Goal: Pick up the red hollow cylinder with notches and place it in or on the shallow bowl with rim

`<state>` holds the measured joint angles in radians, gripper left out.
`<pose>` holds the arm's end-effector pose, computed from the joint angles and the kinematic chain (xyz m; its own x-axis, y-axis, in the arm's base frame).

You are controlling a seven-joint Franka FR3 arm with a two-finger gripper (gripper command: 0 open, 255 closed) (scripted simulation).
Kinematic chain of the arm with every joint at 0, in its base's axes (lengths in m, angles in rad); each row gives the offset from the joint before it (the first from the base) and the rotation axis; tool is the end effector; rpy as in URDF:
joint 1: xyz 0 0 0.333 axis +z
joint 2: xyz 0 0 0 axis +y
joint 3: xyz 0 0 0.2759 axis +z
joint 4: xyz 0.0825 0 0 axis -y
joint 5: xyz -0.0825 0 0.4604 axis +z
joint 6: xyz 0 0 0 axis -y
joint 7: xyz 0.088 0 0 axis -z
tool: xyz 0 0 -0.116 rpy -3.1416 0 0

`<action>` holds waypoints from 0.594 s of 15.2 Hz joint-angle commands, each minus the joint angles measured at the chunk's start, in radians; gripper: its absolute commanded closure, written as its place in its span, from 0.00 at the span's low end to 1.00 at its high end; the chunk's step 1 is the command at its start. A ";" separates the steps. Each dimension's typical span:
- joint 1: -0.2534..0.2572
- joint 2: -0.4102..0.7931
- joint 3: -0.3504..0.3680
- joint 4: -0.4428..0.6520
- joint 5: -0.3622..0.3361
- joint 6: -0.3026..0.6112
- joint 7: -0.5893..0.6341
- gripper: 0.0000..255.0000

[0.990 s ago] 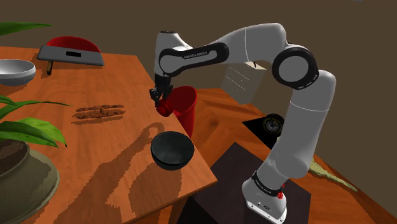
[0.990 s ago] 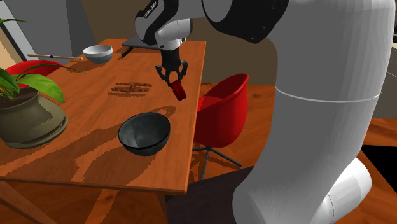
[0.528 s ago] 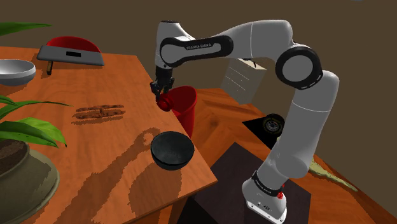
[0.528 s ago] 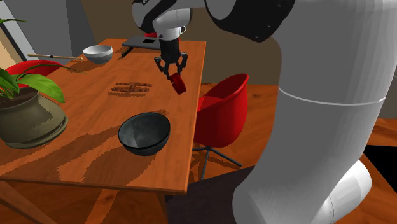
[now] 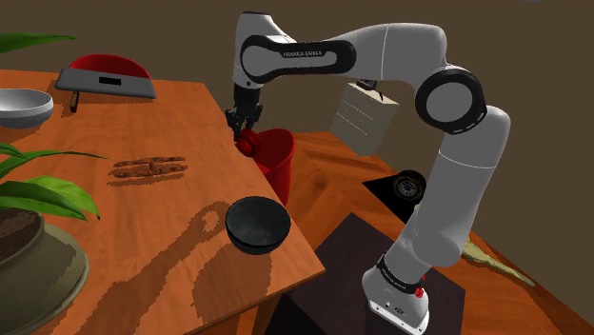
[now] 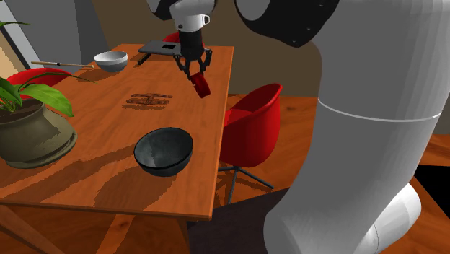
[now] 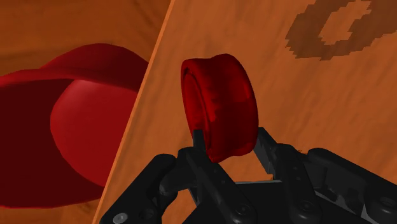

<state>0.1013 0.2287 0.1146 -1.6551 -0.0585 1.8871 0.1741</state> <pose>0.6804 0.1402 0.4050 0.9983 0.0569 0.0098 0.0566 -0.9980 0.0285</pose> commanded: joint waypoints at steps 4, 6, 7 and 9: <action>0.001 -0.008 0.001 0.058 0.002 -0.066 -0.003 1.00; 0.001 -0.009 0.001 0.084 0.002 -0.093 -0.004 1.00; 0.001 -0.009 0.001 0.097 0.002 -0.106 -0.004 1.00; 0.002 -0.008 0.001 0.125 0.002 -0.133 -0.005 1.00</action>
<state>0.1023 0.2219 0.1154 -1.5429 -0.0562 1.7680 0.1689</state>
